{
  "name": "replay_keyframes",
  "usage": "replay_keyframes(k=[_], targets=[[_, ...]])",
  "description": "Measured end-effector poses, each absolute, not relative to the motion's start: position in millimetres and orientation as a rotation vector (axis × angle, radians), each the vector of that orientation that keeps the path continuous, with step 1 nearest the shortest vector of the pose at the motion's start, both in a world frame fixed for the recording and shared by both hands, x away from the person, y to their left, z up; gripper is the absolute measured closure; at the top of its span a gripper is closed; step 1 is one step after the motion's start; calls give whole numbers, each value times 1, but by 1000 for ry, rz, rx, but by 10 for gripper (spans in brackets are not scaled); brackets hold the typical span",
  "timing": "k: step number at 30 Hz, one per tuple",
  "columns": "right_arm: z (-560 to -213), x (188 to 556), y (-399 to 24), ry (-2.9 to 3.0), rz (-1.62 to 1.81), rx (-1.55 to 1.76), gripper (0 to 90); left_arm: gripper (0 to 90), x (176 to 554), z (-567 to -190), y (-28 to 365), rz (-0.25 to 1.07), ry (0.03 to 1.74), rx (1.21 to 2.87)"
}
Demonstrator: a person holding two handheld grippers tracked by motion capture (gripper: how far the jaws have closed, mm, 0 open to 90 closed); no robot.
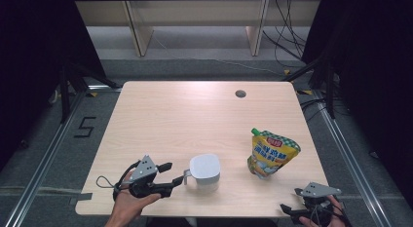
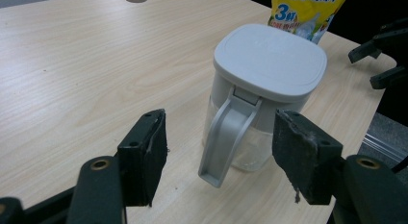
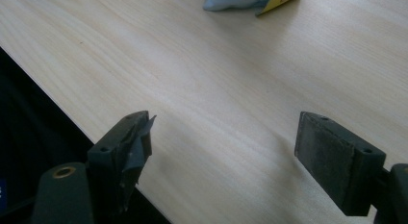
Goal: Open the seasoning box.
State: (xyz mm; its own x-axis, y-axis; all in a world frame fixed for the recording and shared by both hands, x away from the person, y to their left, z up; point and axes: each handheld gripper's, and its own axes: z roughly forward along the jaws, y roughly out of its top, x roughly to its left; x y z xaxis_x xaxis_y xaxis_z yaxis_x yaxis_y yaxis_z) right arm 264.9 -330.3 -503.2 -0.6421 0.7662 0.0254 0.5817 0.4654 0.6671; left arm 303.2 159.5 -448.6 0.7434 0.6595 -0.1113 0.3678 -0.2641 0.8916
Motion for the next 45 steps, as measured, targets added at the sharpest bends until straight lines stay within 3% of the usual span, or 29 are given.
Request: replay_keyframes(k=[5,16,23,33,45], targets=[[-503,264,-330,2430,935,1161,214,396,301,-443,156,344,790,1855],[-501,262,-331,2423,946,1179,209,630,304,-433,142,353,708,1861],[-499,260,-327,2400,983,1170,170,732,307,-431,135,386,675,1875],[-496,262,-316,2411,1028,1115,193,845,309,-429,130,403,660,1873],[-483,264,-303,2355,1143,974,407,858,317,-431,125,414,679,1886]])
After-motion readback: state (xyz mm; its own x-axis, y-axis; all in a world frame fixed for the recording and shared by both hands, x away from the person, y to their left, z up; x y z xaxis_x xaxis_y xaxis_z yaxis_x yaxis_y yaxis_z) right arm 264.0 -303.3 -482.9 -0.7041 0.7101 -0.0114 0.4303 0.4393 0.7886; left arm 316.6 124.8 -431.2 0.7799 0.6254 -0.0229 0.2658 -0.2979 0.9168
